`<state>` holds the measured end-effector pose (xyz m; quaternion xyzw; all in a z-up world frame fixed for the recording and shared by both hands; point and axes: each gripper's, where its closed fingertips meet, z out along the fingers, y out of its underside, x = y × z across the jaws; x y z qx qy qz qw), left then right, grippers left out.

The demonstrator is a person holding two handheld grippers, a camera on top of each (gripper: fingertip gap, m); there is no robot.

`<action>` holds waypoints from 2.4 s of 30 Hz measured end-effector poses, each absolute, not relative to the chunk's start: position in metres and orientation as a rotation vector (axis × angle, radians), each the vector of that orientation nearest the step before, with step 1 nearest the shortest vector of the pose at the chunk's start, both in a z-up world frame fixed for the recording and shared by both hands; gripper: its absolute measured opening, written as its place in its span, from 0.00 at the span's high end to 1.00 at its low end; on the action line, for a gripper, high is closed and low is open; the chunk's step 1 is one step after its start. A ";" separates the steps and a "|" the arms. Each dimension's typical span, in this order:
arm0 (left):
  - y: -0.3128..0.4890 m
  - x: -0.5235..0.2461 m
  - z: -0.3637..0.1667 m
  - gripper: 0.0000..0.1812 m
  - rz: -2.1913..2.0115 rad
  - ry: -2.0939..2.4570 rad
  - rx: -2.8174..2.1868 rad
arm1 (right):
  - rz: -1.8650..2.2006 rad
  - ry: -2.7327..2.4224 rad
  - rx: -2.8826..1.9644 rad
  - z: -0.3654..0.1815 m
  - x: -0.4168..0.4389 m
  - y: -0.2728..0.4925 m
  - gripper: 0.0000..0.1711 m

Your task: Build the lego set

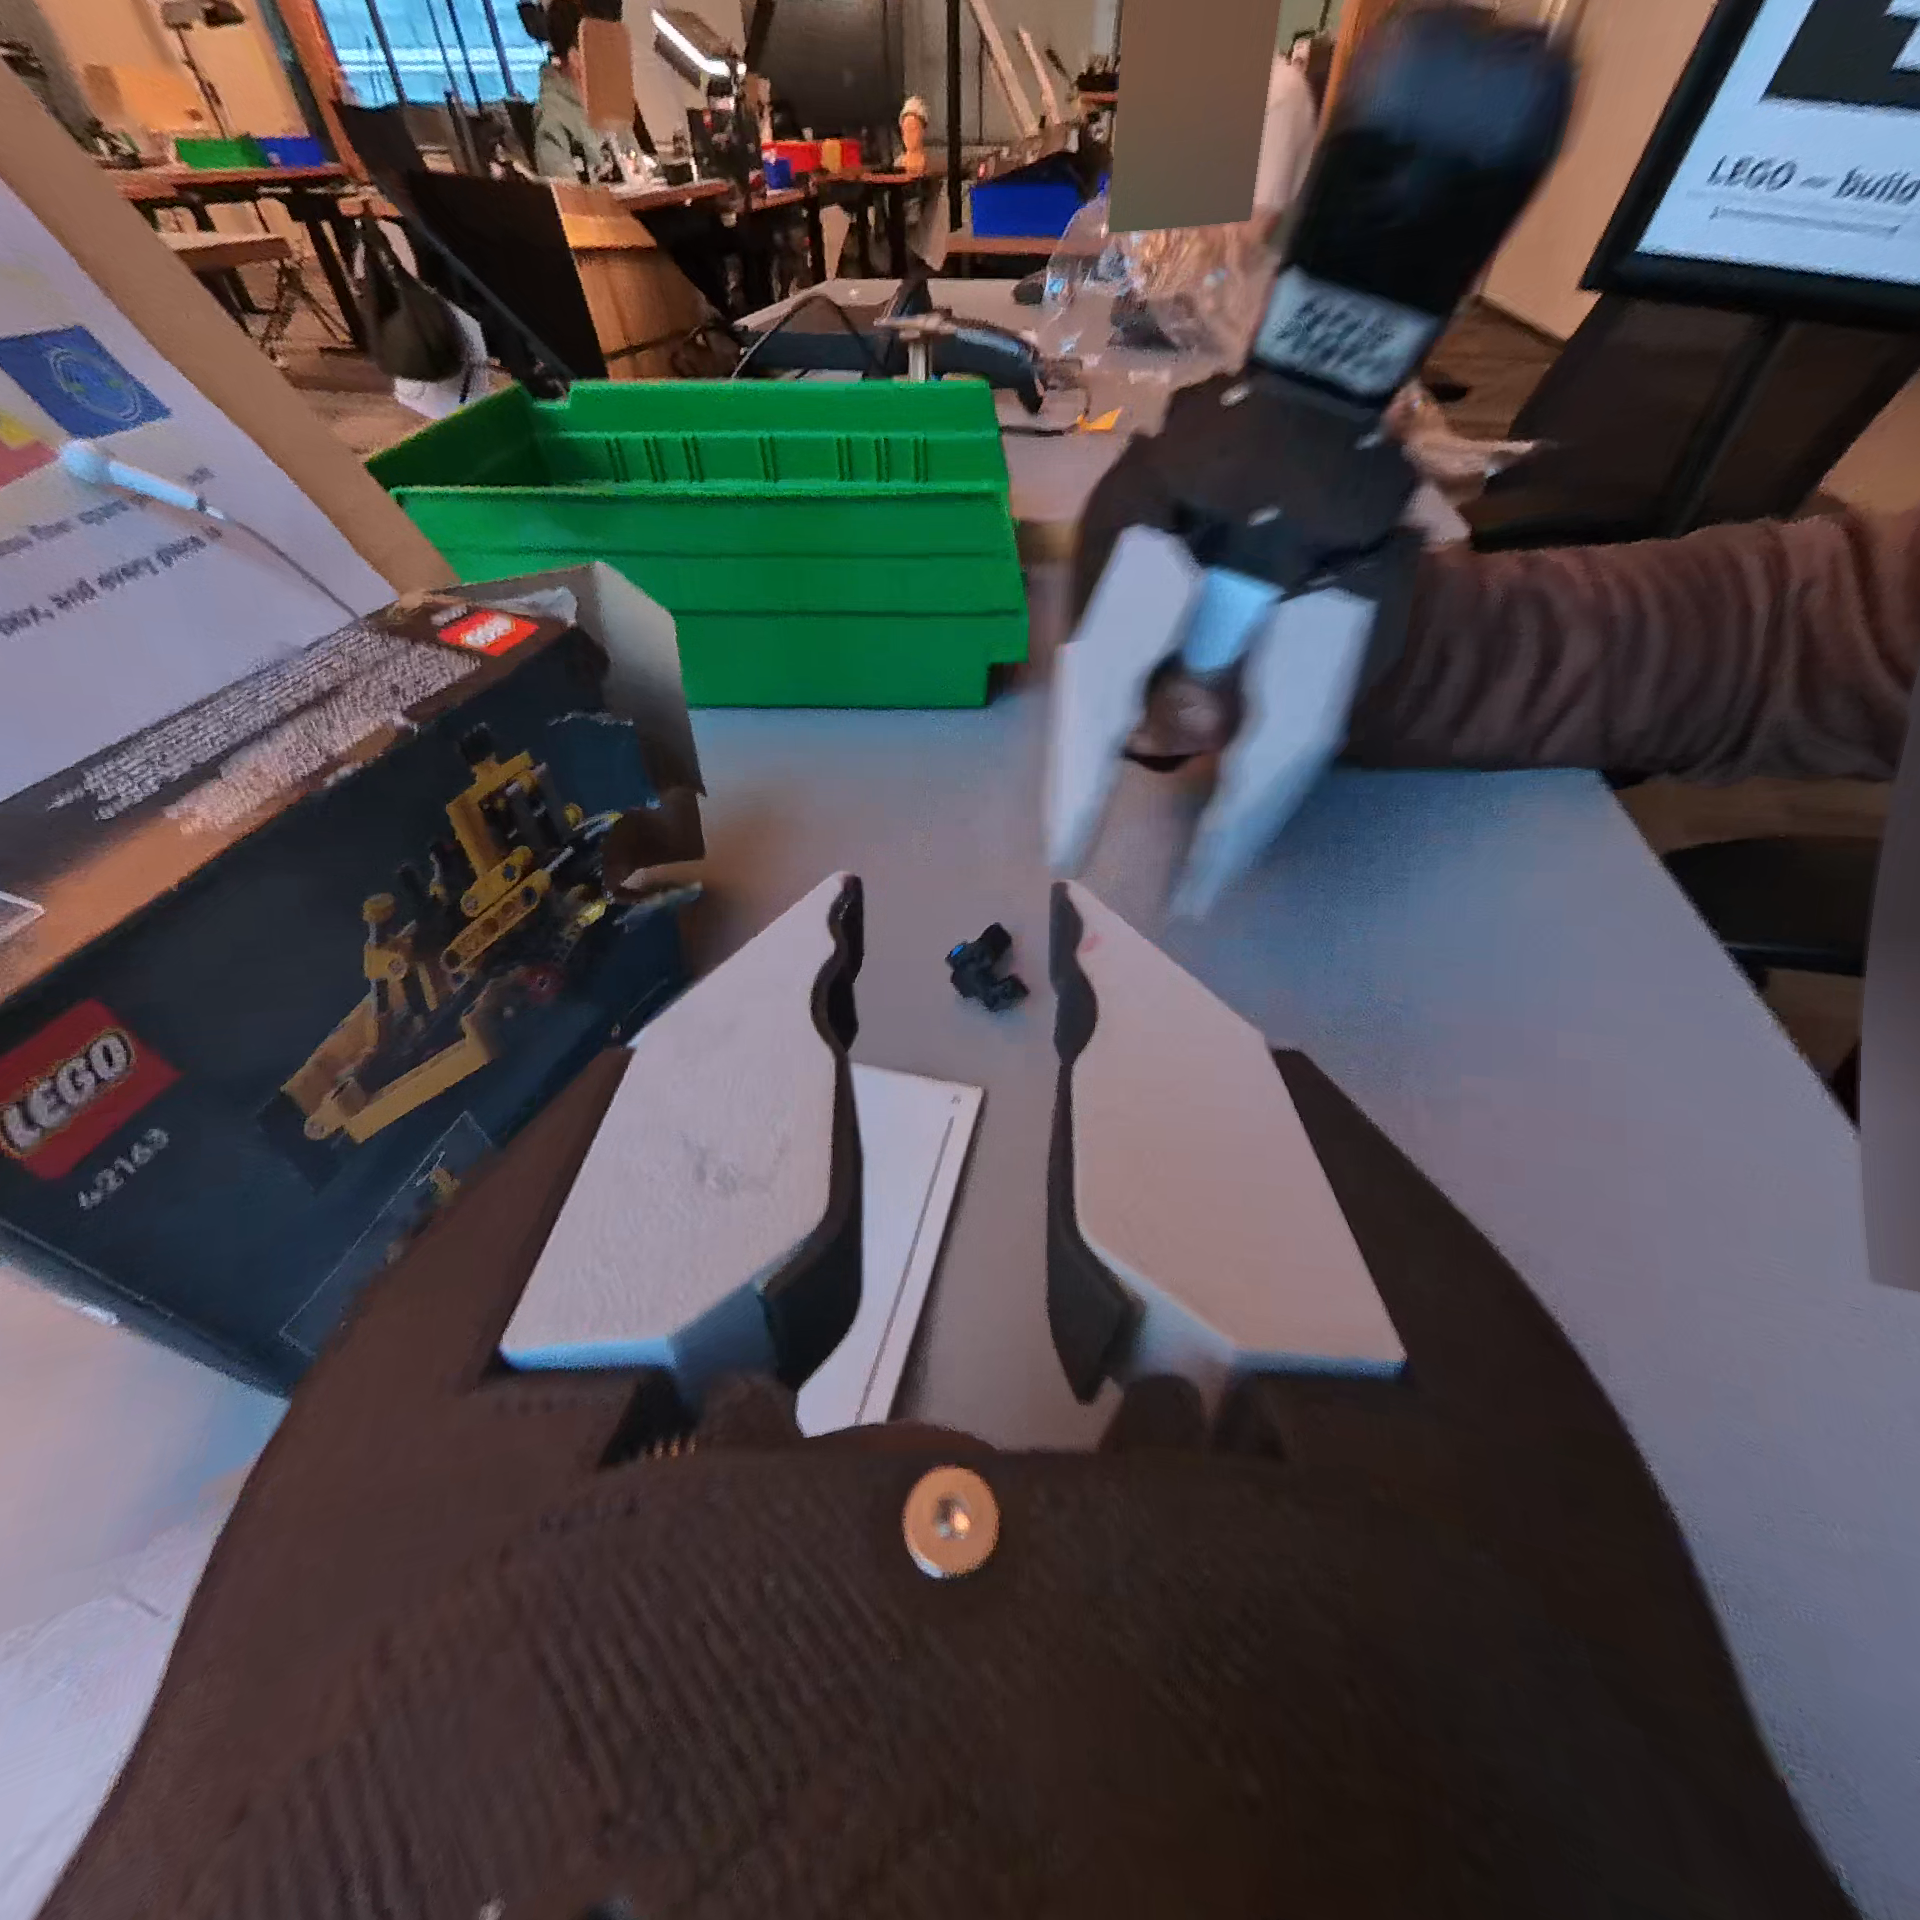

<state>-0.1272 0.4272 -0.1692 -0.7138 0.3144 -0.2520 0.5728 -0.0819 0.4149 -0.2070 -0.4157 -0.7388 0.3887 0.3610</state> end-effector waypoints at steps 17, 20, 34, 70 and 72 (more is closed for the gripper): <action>0.436 -0.155 -0.175 0.83 -0.416 0.692 -1.748 | 1.065 -2.295 -0.796 -0.248 -0.143 0.165 0.52; 0.436 -0.161 -0.167 0.83 -0.416 0.663 -1.741 | 0.918 -2.255 -0.794 -0.254 -0.157 0.181 0.55; 0.390 -0.191 -0.089 0.74 -0.236 0.631 -1.716 | 0.858 -1.871 -1.019 -0.224 -0.150 0.329 0.58; 0.370 -0.248 -0.188 0.79 -0.188 0.386 -1.990 | 0.948 -1.753 -1.239 -0.224 -0.090 0.464 0.73; 0.370 -0.246 -0.191 0.79 -0.170 0.411 -1.999 | 0.942 -1.759 -1.236 -0.225 -0.090 0.462 0.73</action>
